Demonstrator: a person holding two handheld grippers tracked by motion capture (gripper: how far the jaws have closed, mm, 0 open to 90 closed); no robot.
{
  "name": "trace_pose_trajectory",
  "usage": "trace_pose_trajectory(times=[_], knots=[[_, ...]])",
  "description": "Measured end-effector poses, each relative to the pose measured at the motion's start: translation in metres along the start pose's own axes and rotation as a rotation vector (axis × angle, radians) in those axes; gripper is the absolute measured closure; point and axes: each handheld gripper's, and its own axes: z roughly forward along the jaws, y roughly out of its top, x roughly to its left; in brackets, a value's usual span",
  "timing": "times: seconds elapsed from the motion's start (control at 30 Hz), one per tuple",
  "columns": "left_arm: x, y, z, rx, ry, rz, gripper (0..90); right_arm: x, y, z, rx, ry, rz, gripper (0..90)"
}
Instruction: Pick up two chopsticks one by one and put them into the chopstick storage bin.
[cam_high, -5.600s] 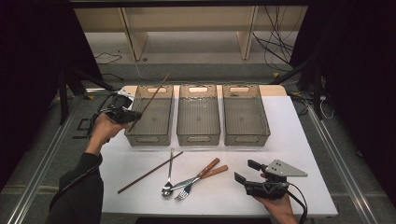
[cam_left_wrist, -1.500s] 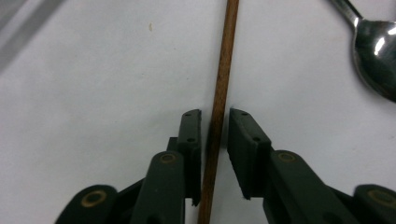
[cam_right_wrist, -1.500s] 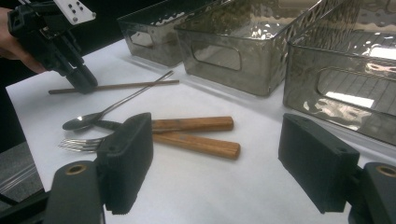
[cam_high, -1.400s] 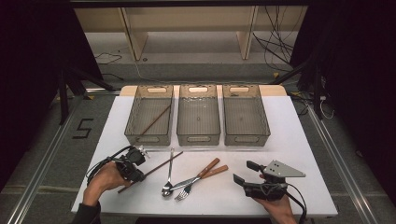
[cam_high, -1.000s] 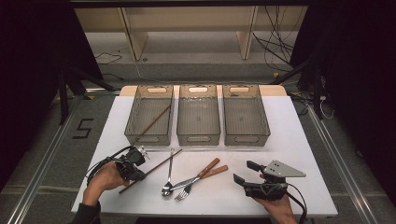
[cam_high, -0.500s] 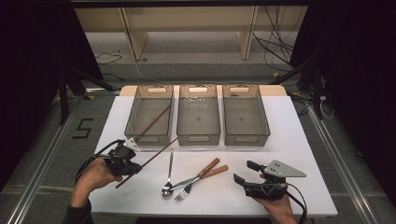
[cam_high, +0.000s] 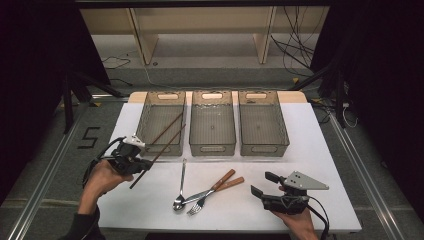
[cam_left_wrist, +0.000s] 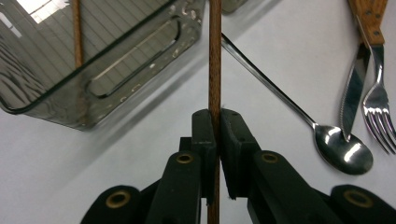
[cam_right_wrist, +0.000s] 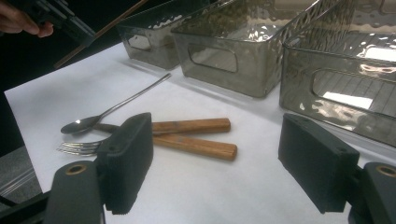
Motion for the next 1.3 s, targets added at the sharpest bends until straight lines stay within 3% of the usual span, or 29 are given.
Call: trace_pose_trajectory(times=[0.4, 0.83, 0.9, 1.3], knots=[[0.030, 0.034, -0.009, -0.094, 0.024, -0.069, 84.4, 0.000, 0.000, 0.000, 0.002, 0.000, 0.006, 27.1], [0.058, 0.075, 0.006, -0.108, 0.078, -0.082, 84.4, 0.000, 0.000, 0.000, -0.004, 0.002, 0.010, 27.1], [0.062, 0.082, 0.010, -0.092, 0.088, -0.084, 84.4, -0.001, 0.000, 0.000, -0.003, 0.004, 0.011, 27.1], [0.075, 0.099, 0.019, -0.058, 0.103, -0.100, 84.4, -0.001, 0.000, 0.000, -0.006, 0.007, 0.014, 27.1]])
